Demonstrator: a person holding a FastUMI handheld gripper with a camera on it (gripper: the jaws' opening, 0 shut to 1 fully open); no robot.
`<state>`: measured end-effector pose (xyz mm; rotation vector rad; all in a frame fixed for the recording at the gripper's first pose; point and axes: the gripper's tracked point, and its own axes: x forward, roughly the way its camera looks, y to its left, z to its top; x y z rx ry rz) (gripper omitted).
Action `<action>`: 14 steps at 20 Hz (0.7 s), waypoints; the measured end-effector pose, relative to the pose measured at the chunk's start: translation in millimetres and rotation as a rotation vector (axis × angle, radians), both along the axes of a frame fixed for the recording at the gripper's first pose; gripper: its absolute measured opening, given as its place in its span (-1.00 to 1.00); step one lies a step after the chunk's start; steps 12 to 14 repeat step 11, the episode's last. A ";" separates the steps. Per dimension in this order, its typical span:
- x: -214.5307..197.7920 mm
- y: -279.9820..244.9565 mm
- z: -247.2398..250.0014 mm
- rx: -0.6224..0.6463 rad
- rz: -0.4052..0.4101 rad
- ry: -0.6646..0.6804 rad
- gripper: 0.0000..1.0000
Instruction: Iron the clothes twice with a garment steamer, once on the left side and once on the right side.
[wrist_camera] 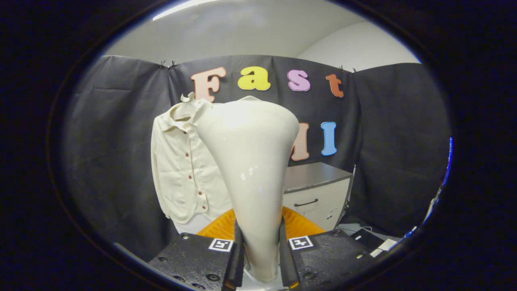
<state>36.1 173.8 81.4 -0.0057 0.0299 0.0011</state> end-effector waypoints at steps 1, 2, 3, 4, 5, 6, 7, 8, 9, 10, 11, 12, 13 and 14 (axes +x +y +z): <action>-1.7 2.2 -3.2 0.001 0.004 0.000 -0.28; -0.3 4.0 -5.6 0.002 0.003 0.001 -0.28; 1.0 5.4 -9.7 0.005 0.001 0.012 -0.28; 2.3 8.9 -12.3 0.007 0.005 0.014 -0.28; 5.0 13.7 -15.5 0.010 0.012 0.019 -0.28; 9.3 17.5 -19.4 0.015 0.016 0.028 -0.28; 13.4 19.5 -24.3 0.012 0.020 0.032 -0.28; 17.8 22.6 -27.3 0.008 0.024 0.037 -0.28; 23.2 26.2 -31.5 0.006 0.029 0.041 -0.28; 28.5 30.0 -35.3 -0.004 0.032 0.045 -0.28; 33.6 31.8 -37.9 -0.011 0.030 0.043 -0.28; 33.6 31.8 -37.9 -0.011 0.030 0.043 -0.28; 33.6 31.8 -37.9 -0.011 0.030 0.043 -0.28; 33.6 31.8 -37.9 -0.011 0.030 0.043 -0.28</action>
